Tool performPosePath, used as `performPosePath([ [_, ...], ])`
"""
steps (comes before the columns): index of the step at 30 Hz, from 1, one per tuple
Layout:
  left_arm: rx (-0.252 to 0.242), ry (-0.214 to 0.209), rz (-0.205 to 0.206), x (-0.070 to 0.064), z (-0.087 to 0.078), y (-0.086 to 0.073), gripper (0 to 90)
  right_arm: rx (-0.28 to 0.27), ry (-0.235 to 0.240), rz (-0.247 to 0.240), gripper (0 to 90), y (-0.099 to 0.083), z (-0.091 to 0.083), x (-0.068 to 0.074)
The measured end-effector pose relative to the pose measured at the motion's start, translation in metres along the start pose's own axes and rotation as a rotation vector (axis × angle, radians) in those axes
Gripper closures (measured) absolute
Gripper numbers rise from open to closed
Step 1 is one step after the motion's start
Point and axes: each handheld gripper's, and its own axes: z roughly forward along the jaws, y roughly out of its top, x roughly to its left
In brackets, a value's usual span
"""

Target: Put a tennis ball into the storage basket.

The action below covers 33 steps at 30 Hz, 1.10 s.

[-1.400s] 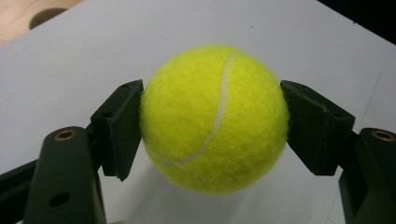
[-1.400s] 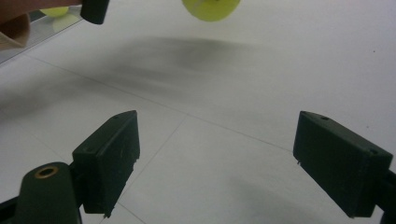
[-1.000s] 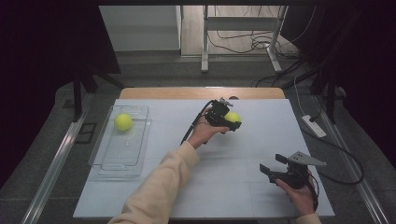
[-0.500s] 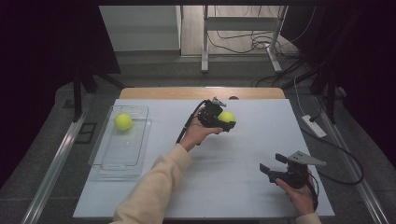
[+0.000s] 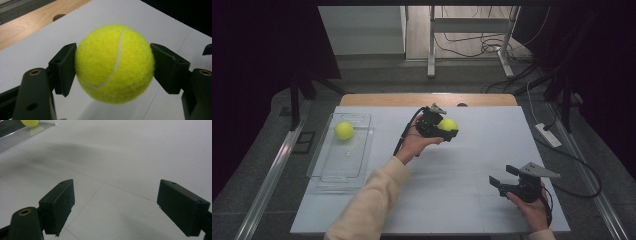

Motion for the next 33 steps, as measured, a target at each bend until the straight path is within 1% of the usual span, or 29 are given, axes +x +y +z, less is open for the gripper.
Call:
performPosePath([
  [1, -0.006, 0.004, -0.004, 0.000, -0.003, 0.000, 27.0, -0.002, 0.000, -0.001, 14.9, 0.000, 0.000, 0.000],
  [4, -0.014, 0.008, 0.003, 0.002, -0.009, -0.001, 27.0, -0.002, -0.004, -0.004, 14.9, 0.001, 0.000, 0.000],
  [8, -0.018, 0.016, -0.014, 0.006, -0.013, -0.003, 27.0, 0.002, -0.006, -0.001, 14.9, 0.000, 0.001, -0.001],
  [10, -0.017, 0.019, -0.012, 0.007, -0.014, -0.004, 27.0, 0.001, -0.005, -0.001, 14.9, 0.000, 0.000, 0.000],
  [15, -0.031, 0.024, -0.025, 0.012, -0.021, -0.006, 27.0, 0.001, -0.007, 0.000, 14.9, 0.000, 0.000, 0.000],
  [19, -0.040, 0.025, -0.021, 0.013, -0.024, -0.007, 27.0, 0.001, -0.007, -0.001, 14.9, 0.000, 0.001, -0.001],
  [27, -0.054, 0.038, -0.030, 0.018, -0.034, -0.009, 27.0, 0.002, -0.008, -0.001, 14.9, 0.000, 0.001, 0.000],
  [33, -0.057, 0.041, -0.028, 0.018, -0.037, -0.012, 27.0, 0.003, -0.008, -0.002, 15.0, 0.000, 0.001, 0.000],
])
